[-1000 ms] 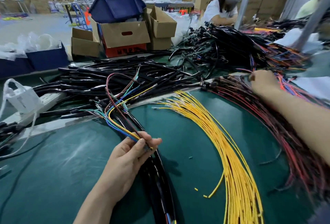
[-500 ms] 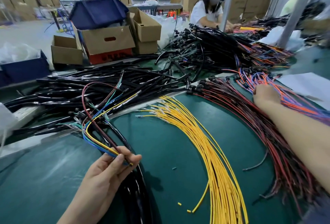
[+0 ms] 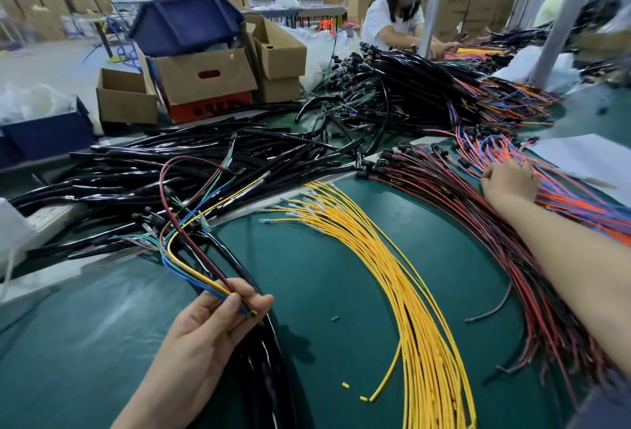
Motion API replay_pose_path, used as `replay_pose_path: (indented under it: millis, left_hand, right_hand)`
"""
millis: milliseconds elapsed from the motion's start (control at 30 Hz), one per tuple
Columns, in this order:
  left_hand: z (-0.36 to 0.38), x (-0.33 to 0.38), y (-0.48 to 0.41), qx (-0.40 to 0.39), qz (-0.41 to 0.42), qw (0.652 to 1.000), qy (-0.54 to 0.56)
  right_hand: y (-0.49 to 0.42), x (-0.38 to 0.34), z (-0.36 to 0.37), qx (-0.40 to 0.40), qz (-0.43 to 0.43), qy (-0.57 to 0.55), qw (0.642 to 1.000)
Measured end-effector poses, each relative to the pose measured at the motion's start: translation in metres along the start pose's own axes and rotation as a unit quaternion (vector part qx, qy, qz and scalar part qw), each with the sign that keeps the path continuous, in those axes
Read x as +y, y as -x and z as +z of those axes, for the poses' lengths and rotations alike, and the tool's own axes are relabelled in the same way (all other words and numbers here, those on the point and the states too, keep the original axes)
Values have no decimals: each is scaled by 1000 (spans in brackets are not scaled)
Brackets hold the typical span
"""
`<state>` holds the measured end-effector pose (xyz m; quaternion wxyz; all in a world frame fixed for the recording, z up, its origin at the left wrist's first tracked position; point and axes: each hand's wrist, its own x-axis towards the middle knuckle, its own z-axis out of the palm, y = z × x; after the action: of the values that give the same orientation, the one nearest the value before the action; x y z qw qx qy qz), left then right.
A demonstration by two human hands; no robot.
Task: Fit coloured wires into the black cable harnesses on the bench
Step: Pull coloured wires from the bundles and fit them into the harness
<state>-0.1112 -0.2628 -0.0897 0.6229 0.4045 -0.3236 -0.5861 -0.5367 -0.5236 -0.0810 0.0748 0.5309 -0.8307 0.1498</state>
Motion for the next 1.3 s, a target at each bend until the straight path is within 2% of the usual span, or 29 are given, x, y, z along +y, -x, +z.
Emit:
replay_pose_path:
  millis: [100,167,267,400,500,633,700,767,867,933,1000,1100,1200,1300]
  left_hand:
    - [0,0,0,0,0,1000,3]
    - [1,0,-1,1,-1,1000,6]
    - [0,-1,-1,1,-5,1000,7]
    - [0,-3,-2,7,-8,1000,28]
    - [0,-2,-4,5,-12,999,37]
    - [0,-1,-4,-1,-14,999,39]
    - [0,-1,-3,-1,-16,999,43]
    - [1,-1,-3,-3,-16,999,46]
    - [2,0,-2,-5,-15,999,48]
    - [3,0,-1,-6,-14,999,49]
    - [3,1,-1,-7,-14,999,49]
    - [3,1,-1,-6,-15,999,51]
    - [4,1,0,-6,-16,998,55]
    - [5,2,-1,-4,-15,998,58]
  right_hand:
    - [0,-2,0,-14,-5,27,1000]
    - [1,-4,-2,4,-10,0,1000]
    - [6,-7,-10,68,-6,-123,990]
    - [10,-19,-30,129,35,-273,953]
    - [1,-34,-58,164,46,-313,934]
    - [-14,-50,-92,22,-47,-246,968]
    - [-18,-52,-96,-16,-72,-224,972]
    - [-17,-52,-92,-37,-52,-238,969]
    - [-11,-50,-76,-91,-1,-309,947]
    - [-8,-50,-67,-123,-1,-333,935]
    - [-7,-52,-62,-123,-27,-305,944]
    - [-4,-53,-67,-72,-76,-172,980]
    - [5,-55,-67,-66,-136,-97,984]
    - [14,-58,-61,-75,-187,-70,977]
